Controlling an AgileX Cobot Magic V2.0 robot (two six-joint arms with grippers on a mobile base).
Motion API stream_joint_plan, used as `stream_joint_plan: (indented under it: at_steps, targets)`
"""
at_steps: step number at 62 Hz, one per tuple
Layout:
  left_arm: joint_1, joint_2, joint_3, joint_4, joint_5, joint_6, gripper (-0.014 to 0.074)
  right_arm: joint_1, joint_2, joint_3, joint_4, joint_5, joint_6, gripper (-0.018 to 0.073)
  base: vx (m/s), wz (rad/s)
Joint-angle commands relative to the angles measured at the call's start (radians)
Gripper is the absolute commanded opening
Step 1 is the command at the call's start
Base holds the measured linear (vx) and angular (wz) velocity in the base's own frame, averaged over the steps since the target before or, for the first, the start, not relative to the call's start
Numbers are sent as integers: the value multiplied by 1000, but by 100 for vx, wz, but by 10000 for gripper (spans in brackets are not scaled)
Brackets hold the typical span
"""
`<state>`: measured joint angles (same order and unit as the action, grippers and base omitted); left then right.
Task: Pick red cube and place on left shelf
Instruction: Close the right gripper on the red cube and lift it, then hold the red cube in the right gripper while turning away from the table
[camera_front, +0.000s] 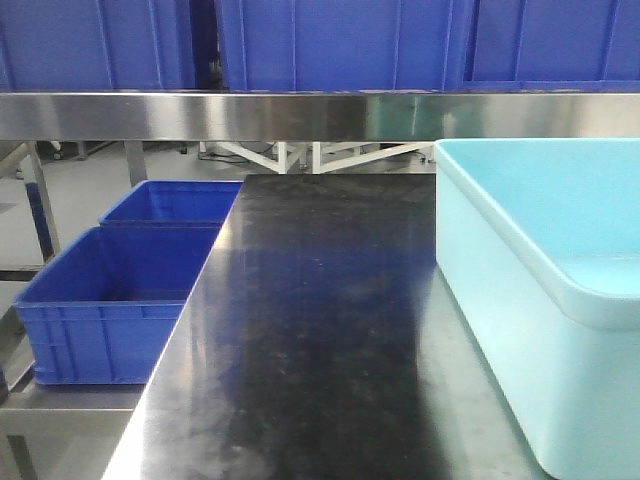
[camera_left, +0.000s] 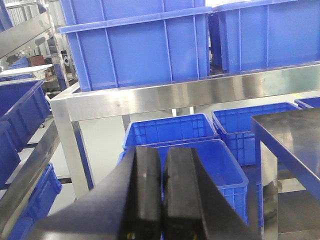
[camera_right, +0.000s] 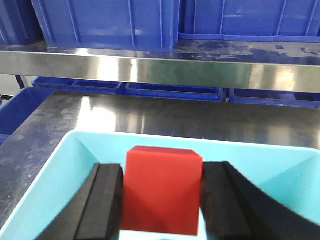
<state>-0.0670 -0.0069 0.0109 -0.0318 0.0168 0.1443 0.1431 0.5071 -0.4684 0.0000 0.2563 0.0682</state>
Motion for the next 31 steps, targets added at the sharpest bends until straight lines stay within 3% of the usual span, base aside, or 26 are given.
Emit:
stream_joint_plan:
  at_steps: [1,31]
  targets:
    - [-1,8,22,-10,-82,1,106,-4,0,-30,0,-93,-8,71,-1,-9]
    - [-1,8,22,-10,-82,1,106,-4,0,-30,0,-93,-8,71,0,0]
